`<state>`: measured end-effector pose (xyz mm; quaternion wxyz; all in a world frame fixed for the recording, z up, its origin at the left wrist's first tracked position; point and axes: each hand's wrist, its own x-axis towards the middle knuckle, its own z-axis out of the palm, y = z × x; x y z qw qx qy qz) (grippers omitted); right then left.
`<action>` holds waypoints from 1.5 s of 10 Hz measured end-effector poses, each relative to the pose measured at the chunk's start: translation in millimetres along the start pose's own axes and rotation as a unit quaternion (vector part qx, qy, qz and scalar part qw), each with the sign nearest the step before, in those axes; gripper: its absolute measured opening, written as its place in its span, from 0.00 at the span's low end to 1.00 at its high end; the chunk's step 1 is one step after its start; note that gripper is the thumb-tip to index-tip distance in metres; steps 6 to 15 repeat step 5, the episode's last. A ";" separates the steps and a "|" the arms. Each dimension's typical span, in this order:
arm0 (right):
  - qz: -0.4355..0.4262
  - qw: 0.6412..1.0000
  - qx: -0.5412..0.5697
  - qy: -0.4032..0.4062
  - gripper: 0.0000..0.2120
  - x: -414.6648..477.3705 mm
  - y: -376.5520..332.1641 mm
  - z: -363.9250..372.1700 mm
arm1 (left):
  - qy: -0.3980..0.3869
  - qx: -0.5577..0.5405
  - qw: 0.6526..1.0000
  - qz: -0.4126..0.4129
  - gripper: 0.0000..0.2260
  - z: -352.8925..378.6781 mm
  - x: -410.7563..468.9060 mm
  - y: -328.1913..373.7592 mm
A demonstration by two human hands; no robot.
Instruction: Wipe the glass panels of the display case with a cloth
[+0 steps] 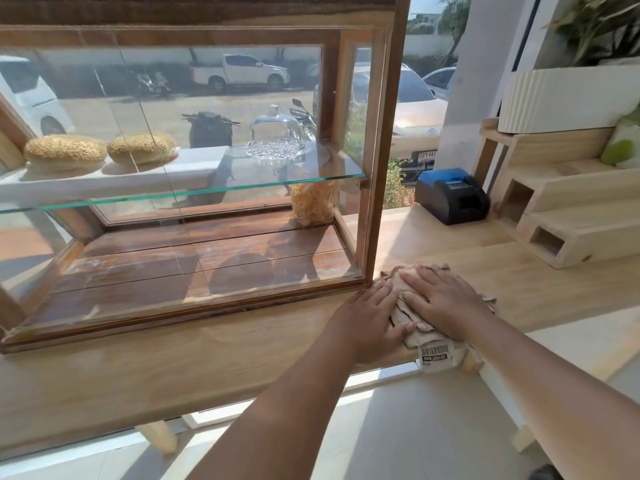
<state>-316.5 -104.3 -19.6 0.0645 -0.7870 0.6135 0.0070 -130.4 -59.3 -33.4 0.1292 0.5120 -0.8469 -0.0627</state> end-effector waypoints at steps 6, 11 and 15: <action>-0.017 0.984 0.084 0.154 0.11 -16.8 -69.5 8.0 | 0.015 0.014 0.999 -0.045 0.28 -41.1 -99.8 -31.1; -0.017 0.984 0.084 0.154 0.11 -16.8 -69.5 8.0 | 0.015 0.014 0.999 -0.045 0.28 -41.1 -99.8 -31.1; -0.017 0.984 0.084 0.154 0.11 -16.8 -69.5 8.0 | 0.015 0.014 0.999 -0.045 0.28 -41.1 -99.8 -31.1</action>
